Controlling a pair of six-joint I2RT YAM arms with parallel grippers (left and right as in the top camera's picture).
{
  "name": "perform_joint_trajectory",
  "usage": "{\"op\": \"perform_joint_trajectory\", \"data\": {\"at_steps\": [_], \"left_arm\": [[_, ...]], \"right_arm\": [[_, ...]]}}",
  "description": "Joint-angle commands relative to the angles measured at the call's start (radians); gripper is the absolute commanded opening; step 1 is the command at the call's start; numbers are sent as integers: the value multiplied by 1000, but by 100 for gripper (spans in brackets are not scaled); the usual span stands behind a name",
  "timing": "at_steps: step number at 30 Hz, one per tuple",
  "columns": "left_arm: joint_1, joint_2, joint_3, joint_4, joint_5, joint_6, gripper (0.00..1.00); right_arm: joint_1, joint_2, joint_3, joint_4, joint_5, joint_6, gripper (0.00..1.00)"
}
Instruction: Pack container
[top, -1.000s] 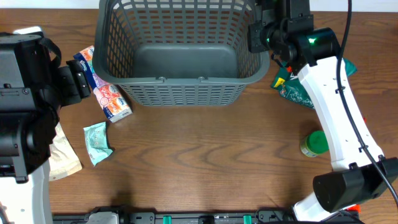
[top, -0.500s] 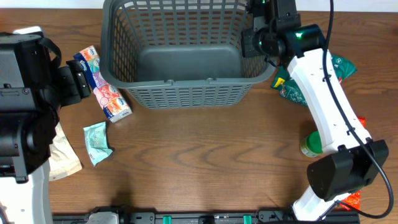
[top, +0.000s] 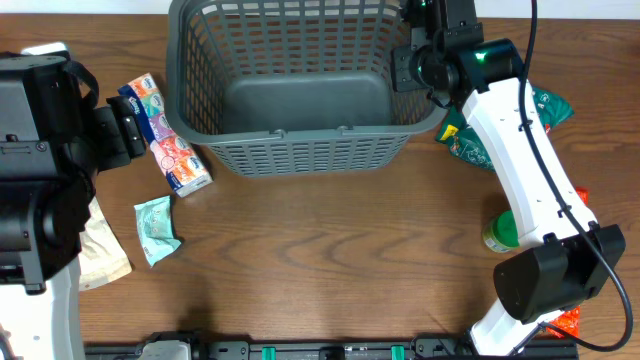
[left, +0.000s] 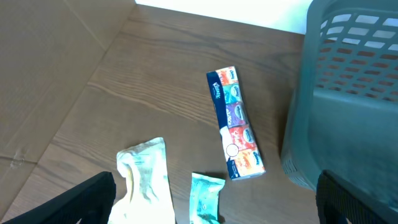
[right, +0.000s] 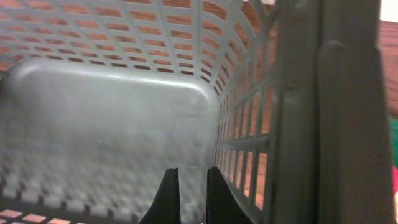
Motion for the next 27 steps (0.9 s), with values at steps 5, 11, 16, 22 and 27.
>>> {"op": "perform_joint_trajectory", "data": {"at_steps": [5, 11, 16, 22, 27], "left_arm": [[6, 5, -4, -8, 2, -10, 89], [6, 5, -4, -11, 2, -10, 89], [6, 5, -4, -13, 2, -10, 89], [6, 5, -4, -15, 2, -10, 89], [6, 5, -4, -15, 2, -10, 89]], "right_arm": [[-16, 6, 1, -1, 122, 66, 1], [-16, 6, 1, 1, 152, 121, 1], [-16, 6, 1, -4, 188, 149, 1], [-16, 6, 1, -4, 208, 163, 1], [-13, 6, 1, 17, 129, 95, 30]]}}
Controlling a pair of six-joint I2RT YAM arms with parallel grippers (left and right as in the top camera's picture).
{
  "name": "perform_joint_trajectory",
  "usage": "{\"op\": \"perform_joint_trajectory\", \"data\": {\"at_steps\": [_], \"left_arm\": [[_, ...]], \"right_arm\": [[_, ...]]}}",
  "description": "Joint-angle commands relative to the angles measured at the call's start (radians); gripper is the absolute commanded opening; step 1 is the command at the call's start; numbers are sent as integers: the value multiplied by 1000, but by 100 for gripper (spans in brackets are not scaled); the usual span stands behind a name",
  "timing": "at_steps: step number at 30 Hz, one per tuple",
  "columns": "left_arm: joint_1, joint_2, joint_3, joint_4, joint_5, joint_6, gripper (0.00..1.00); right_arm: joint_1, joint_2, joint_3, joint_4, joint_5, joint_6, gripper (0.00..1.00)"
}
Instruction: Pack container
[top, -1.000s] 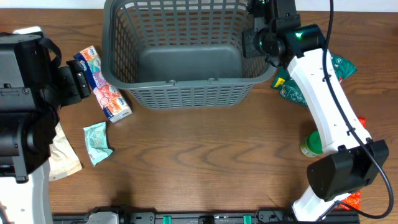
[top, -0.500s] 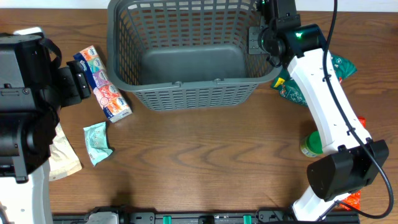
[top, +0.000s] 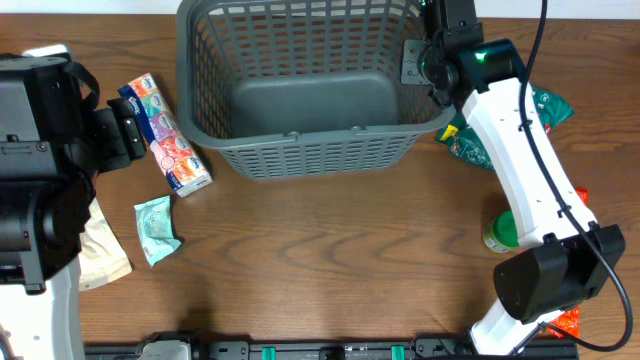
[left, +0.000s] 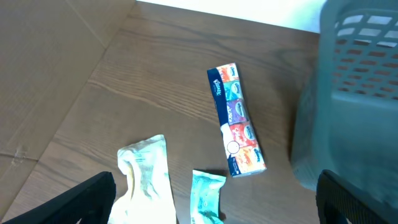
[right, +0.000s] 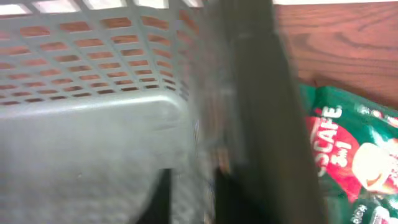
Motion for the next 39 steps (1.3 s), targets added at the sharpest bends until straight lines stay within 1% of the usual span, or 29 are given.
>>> {"op": "perform_joint_trajectory", "data": {"at_steps": [1, 3, 4, 7, 8, 13, 14, 17, 18, 20, 21, 22, 23, 25, 26, 27, 29, 30, 31, 32, 33, 36, 39], "left_arm": [[6, 5, -4, -3, 2, -10, 89], [6, 5, -4, -3, 2, -10, 89], [6, 5, -4, -3, 2, -10, 89], [6, 5, -4, -3, 2, -10, 89], [6, 5, -4, -3, 2, -10, 90], [6, 6, -4, -3, 2, -10, 89], [6, 6, -4, -3, 2, -10, 89], [6, 6, -4, -3, 17, -10, 89], [6, 6, -4, -3, 47, -10, 90], [6, 8, -5, -3, 145, -10, 88], [6, 9, -8, -3, 185, -10, 84], [6, 13, -11, -4, 226, -10, 76], [5, 19, -15, -7, 256, -10, 70], [-5, 37, -18, -22, 272, -9, 66], [-12, 50, -18, -29, 272, -4, 66], [-20, 65, -18, -33, 272, 7, 66], [-39, 100, -18, -27, 272, 47, 65], [-53, 120, -18, -19, 272, 63, 62], [-66, 141, -18, -6, 272, 76, 55], [-80, 163, -18, 11, 272, 87, 53], [-96, 186, -18, 29, 272, 100, 51], [-141, 248, -18, 85, 272, 137, 50], [-179, 301, -18, 139, 272, 139, 49]], "right_arm": [[-11, 6, 1, 17, -66, -92, 36], [-5, 2, 1, 25, -141, -150, 51], [-2, 0, 1, 25, -163, -165, 64], [4, -14, 1, 34, -204, -174, 95], [4, -19, 1, 39, -215, -174, 99], [3, -64, 1, 80, -234, -189, 99], [3, -75, 1, 84, -233, -188, 96], [4, -104, 1, 84, -232, -189, 96], [4, -114, 1, 82, -225, -190, 95], [4, -141, 1, 81, -206, -203, 84], [3, -153, 1, 82, -183, -202, 75], [3, -168, 1, 82, -146, -191, 67], [3, -183, 2, 81, -95, -163, 52], [2, -218, 2, 76, 7, -110, 27], [2, -237, 2, 73, 43, -97, 18], [2, -256, 2, 68, 71, -85, 15], [0, -296, 2, 51, 117, -70, 11], [-2, -314, 2, 40, 131, -65, 9], [-5, -329, 2, 24, 142, -55, 5], [-9, -341, 2, 9, 148, -50, 2], [-15, -350, 2, -9, 151, -44, 1], [-35, -360, 2, -75, 179, -6, 1], [-57, -353, 2, -137, 179, 16, 1]]}}
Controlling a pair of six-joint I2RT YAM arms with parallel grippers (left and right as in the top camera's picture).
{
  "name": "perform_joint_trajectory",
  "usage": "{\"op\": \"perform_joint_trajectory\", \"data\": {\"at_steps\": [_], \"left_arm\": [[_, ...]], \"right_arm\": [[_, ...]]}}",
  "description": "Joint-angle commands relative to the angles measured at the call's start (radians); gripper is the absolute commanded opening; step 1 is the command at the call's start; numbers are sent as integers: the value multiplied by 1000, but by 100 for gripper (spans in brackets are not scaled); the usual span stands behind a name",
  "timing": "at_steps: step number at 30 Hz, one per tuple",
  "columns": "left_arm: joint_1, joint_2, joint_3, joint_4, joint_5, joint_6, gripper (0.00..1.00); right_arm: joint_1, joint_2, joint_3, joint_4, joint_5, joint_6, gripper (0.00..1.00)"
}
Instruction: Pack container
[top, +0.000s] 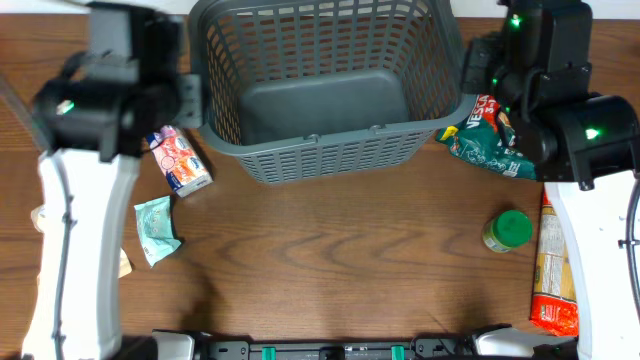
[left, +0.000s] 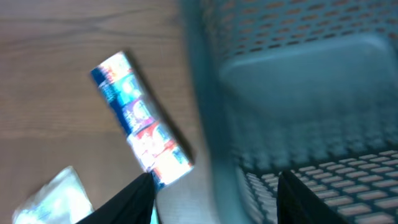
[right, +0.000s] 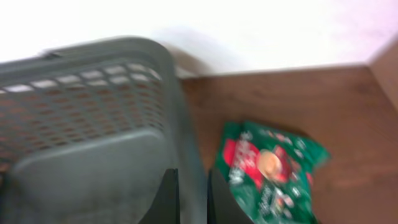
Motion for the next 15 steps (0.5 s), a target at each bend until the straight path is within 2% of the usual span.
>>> {"op": "perform_joint_trajectory", "data": {"at_steps": [1, 9, 15], "left_arm": [[-44, 53, -9, 36, 14, 39, 49], [-105, 141, -9, 69, 14, 57, 48], [-114, 177, -9, 43, 14, 57, 39]], "right_arm": [[-34, 19, 1, -47, 47, 55, 1], [-48, 45, 0, -81, 43, 55, 1], [-48, 58, 0, -83, 42, 55, 1]]}}
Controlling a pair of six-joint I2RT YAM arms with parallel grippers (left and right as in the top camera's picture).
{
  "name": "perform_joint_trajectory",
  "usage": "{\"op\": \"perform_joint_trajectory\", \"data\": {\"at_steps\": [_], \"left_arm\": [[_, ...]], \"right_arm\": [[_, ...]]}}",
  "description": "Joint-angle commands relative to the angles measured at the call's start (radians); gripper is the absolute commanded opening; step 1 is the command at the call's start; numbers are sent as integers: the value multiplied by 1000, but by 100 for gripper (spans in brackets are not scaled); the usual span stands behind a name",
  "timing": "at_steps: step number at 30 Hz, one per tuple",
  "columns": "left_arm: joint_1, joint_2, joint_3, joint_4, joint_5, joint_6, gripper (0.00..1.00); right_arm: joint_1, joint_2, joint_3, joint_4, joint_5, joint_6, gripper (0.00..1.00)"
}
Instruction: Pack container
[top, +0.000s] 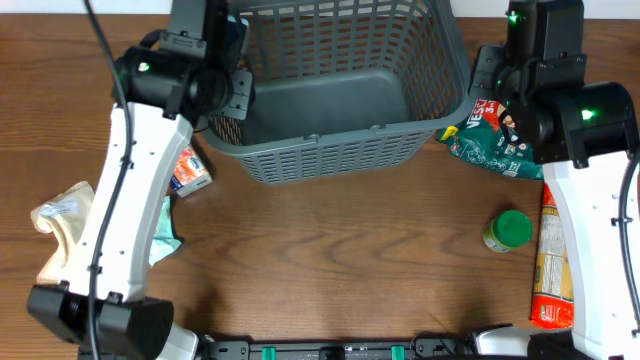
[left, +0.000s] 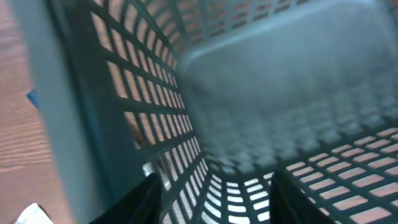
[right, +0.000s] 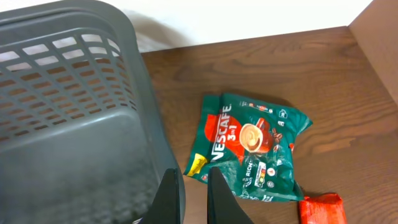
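Observation:
The grey mesh basket (top: 330, 150) stands at the table's back middle with nothing inside. My left gripper (left: 227, 199) is open, fingers wide apart, at the basket's left wall (left: 81, 124) near its front corner, looking into the basket. My right gripper (right: 193, 193) is shut on nothing and hangs just outside the basket's right wall (right: 143, 112). A green Nescafe bag (right: 252, 146) lies on the wood right of that gripper. A colourful tissue pack (top: 188, 172) lies left of the basket, partly under my left arm.
A green-lidded jar (top: 510, 230) stands at the right. A long yellow-orange packet (top: 548, 262) lies beside it under my right arm. A crumpled cream wrapper (top: 60, 225) and a teal sachet (top: 168, 238) lie at the left. An orange packet (right: 320, 208) shows below the Nescafe bag.
My left gripper has moved right from beside the tissue pack to the basket's left wall. The right wrist view has steadied over the same spot. The basket has hardly shifted.
At first my right gripper was inside the basket's right wall and my left hung open over the tissue pack. The basket then stood further right each time. My right gripper came outside the basket, near the Nescafe bag, and my left arm reached the basket.

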Motion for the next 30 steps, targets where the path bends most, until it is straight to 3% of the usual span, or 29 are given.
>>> {"op": "perform_joint_trajectory", "data": {"at_steps": [1, 5, 15, 30], "left_arm": [[-1, 19, -6, -19, -2, 13, 36], [0, 24, -8, -36, -14, 21, 14], [5, 24, -8, -27, -148, 66, 10], [53, 24, -8, 23, -164, 126, 10]], "right_arm": [[-5, 12, 0, -4, 14, 15, 1], [-6, 12, 0, -2, 14, 15, 1], [-6, 12, 0, -5, 14, 14, 1], [-5, 12, 0, -6, 14, 14, 1]]}}
